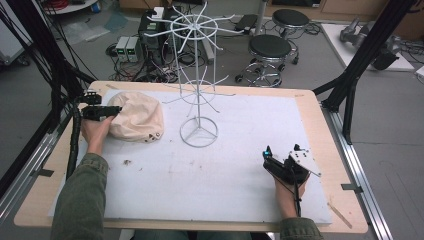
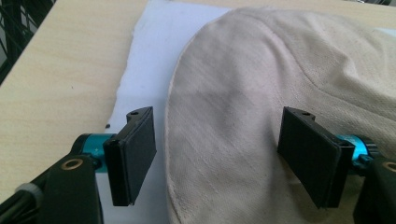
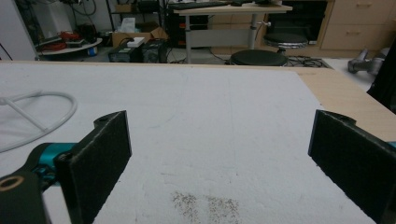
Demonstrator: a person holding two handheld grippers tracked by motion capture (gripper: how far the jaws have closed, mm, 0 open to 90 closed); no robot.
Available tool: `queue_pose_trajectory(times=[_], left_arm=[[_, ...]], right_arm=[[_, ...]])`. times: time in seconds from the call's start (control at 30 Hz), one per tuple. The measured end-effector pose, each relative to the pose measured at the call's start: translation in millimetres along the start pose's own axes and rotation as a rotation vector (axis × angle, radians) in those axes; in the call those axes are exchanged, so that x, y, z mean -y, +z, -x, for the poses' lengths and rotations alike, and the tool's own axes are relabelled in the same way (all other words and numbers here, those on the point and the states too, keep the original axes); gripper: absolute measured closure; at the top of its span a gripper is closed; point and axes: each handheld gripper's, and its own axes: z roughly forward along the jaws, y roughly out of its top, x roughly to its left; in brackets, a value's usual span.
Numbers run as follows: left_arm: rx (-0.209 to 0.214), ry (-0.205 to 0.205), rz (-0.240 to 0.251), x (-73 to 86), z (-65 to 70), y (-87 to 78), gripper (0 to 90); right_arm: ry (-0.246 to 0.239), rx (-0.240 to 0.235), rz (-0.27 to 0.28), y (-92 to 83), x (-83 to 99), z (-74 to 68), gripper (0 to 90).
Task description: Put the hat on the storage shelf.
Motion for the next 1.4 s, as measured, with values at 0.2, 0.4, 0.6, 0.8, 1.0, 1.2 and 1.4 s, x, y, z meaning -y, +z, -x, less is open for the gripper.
queue_pose_trajectory(times=[0.2, 0.4, 0.6, 0.8, 1.0, 1.2, 1.4], left_arm=[[0.002, -0.025, -0.020, 10.9, 1.8, 8.5, 29.6], [-0.062, 0.007, -0.010, 13.1, 8.7, 9.5, 35.1], [-0.048, 0.011, 0.007, 12.7, 6.8, 9.0, 50.5], [-0.123, 0.080, 0.025, 10.8, 15.6, 4.7, 62.0], [-0.139, 0.153, 0.055, 7.0, 9.7, -5.1, 75.0], [-0.105, 0.158, 0.076, 8.9, 7.0, -7.7, 77.9], [-0.092, 0.173, 0.103, 7.1, 10.4, -12.2, 77.9]], right_arm=[[0.003, 0.002, 0.000, -0.4, 0.0, -0.4, 4.8], [0.004, -0.001, 0.001, 0.4, 0.0, 0.0, 4.8], [0.001, -0.002, 0.009, -0.2, -0.3, 0.2, 4.8], [0.003, -0.005, 0.006, -0.6, -0.4, 0.5, 4.8], [0.011, -0.001, 0.014, -1.0, -0.8, 1.4, 4.8], [0.028, 0.004, 0.014, -1.0, -1.0, 2.5, 4.8], [0.028, 0.005, 0.017, -1.9, -1.2, 3.5, 4.8]])
